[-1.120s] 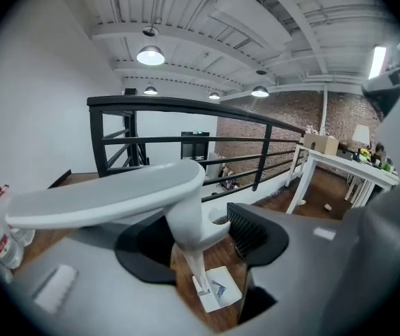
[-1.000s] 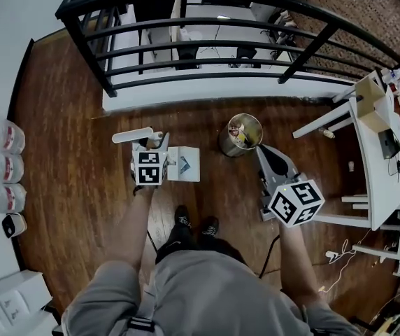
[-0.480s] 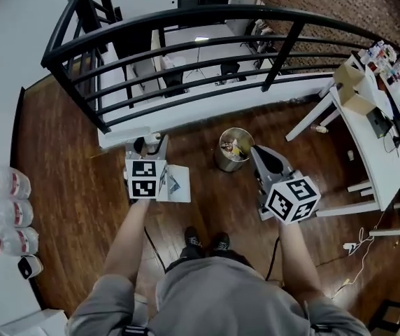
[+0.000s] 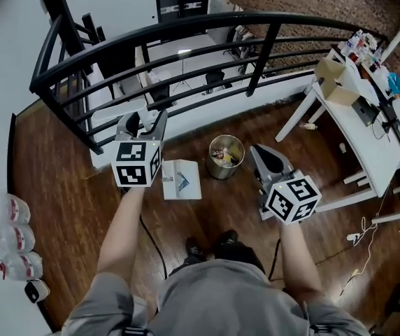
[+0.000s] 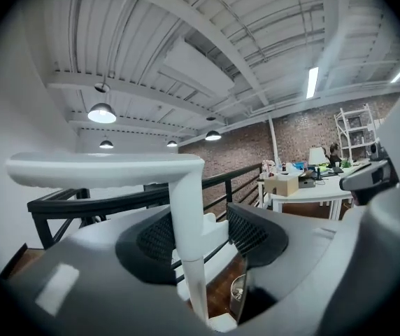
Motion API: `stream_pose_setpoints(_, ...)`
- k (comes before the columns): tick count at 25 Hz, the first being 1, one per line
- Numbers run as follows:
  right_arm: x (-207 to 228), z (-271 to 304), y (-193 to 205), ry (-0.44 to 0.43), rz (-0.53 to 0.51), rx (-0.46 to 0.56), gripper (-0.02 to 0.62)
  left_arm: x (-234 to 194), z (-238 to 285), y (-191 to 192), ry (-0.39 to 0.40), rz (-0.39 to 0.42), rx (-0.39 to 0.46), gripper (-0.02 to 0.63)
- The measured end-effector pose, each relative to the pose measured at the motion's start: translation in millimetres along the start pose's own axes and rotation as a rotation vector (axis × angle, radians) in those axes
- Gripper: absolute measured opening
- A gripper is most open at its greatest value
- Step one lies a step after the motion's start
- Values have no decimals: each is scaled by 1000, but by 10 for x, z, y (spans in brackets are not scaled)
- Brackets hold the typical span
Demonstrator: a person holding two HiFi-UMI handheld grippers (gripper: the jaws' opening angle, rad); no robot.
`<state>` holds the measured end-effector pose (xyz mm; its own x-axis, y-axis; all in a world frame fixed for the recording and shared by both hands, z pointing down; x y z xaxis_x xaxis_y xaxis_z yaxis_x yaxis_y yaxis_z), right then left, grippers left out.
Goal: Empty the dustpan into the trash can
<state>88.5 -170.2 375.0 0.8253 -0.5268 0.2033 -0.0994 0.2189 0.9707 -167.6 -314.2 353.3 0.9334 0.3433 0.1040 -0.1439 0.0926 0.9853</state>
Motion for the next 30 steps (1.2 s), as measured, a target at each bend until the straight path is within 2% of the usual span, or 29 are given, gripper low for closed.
stream_pose_setpoints(6, 440, -221, -194, 26, -2, 61, 0, 527, 363, -654, 65, 27, 75, 218)
stream_pose_setpoints(11, 892, -395, -410, 37, -11, 108, 0, 929, 617, -938, 78, 40, 90, 218)
stream_pose_setpoints(15, 1231, -533, -497, 46, -11, 128, 0, 1247, 838, -996, 92, 50, 80, 216)
stream_pose_setpoints(20, 1608, -755, -491, 56, 6, 132, 0, 1619, 1250, -824, 94, 72, 5, 219)
stream_pose_setpoints(30, 2235, -1153, -314, 99, 67, 131, 0, 2102, 1997, -940, 62, 112, -17, 218)
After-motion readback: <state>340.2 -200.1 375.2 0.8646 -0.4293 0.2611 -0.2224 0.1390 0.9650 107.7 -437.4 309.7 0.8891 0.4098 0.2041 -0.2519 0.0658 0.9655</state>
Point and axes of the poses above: the fingertips, and each gripper's own axes: z forward along the fingers, x to its right, y out of its underside, the point moved 5 cm from there along -z, backward along the fingers, and after that the axes turned 11 degrees about -y, right-handed, at the moved point
